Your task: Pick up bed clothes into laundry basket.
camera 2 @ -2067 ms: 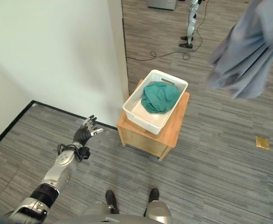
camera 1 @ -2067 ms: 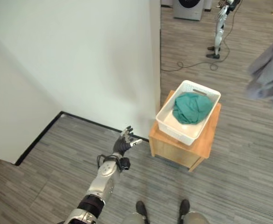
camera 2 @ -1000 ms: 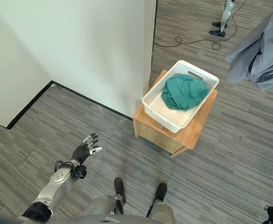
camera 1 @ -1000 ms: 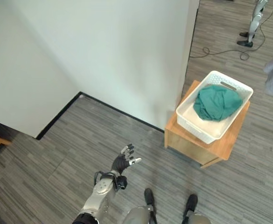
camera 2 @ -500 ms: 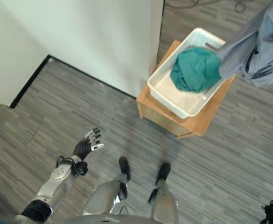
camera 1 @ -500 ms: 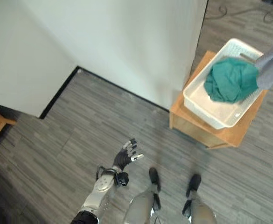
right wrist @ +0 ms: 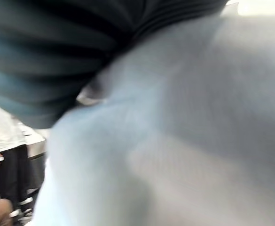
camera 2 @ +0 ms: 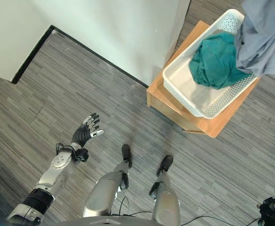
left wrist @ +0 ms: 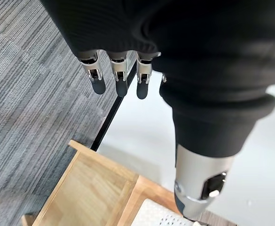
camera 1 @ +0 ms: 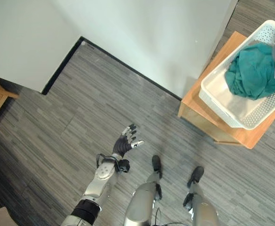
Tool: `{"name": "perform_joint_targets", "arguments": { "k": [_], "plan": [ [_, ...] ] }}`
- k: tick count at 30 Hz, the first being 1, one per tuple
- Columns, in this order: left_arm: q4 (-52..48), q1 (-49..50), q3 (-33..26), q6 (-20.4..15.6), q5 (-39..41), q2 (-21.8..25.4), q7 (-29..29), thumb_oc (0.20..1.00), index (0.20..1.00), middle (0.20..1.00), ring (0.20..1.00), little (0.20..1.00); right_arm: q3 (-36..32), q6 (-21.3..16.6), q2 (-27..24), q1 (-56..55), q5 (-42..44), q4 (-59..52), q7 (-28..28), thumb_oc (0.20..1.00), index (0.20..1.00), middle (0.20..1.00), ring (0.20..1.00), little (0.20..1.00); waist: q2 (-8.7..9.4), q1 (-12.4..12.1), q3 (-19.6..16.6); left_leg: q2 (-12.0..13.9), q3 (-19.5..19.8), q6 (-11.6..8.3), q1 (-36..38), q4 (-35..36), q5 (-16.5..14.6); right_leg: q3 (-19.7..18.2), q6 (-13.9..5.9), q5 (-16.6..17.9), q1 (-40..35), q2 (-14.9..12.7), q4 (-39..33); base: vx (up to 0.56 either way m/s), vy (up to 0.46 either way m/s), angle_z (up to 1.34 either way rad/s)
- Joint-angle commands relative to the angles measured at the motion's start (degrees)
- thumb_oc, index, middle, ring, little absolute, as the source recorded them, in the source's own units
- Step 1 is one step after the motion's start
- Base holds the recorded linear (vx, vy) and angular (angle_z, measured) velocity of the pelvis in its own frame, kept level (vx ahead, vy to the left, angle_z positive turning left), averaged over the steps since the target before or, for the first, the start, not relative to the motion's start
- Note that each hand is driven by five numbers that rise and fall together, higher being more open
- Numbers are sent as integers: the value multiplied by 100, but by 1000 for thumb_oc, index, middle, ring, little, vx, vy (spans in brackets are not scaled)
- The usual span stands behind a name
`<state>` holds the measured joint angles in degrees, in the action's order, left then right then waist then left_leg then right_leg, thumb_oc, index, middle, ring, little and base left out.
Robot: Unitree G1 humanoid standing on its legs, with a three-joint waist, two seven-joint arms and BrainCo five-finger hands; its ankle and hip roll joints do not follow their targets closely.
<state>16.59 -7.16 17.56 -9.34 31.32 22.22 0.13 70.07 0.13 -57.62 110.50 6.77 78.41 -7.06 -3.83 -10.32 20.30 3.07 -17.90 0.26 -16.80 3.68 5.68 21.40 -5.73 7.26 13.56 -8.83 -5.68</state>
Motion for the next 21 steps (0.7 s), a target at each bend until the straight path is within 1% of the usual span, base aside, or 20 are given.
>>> {"name": "perform_joint_targets", "arguments": {
  "k": [1,3,10,14,21],
  "plan": [
    [-340,-74,94,-309,83,297,81,1000,1000,1000,1000,1000,691,-108,-105,1288,113,150,-334,200,200,200,200,200,436,-97,159,318,86,-936,-87,132,578,-390,-484,-61,-101,-202,68,0,0,0],
    [-335,-89,113,-330,100,331,79,1000,1000,1000,1000,1000,924,-129,-27,1620,167,159,-351,200,200,200,200,200,497,-103,126,309,112,-937,-77,132,565,-363,-484,-60,-122,-205,68,0,0,0],
    [-323,-108,100,-357,149,435,79,1000,1000,1000,1000,1000,1014,-190,112,1728,312,99,-325,200,200,200,200,200,630,-100,89,291,148,-922,-87,132,544,-324,-487,-58,-143,-217,68,-4,2,6],
    [-349,-141,104,-362,162,448,107,1000,1000,1000,1000,1000,972,-184,195,1579,290,131,-283,200,200,200,200,200,607,-130,158,293,171,-910,-125,132,559,-323,-476,-46,-112,-211,68,-31,-6,3],
    [-357,-126,95,-342,129,424,128,1000,1000,1000,1000,1000,680,-120,285,1203,114,283,-242,200,200,200,200,200,566,-185,274,308,170,-910,-192,132,579,-347,-471,-10,-29,-210,68,0,0,0]
  ]
}}
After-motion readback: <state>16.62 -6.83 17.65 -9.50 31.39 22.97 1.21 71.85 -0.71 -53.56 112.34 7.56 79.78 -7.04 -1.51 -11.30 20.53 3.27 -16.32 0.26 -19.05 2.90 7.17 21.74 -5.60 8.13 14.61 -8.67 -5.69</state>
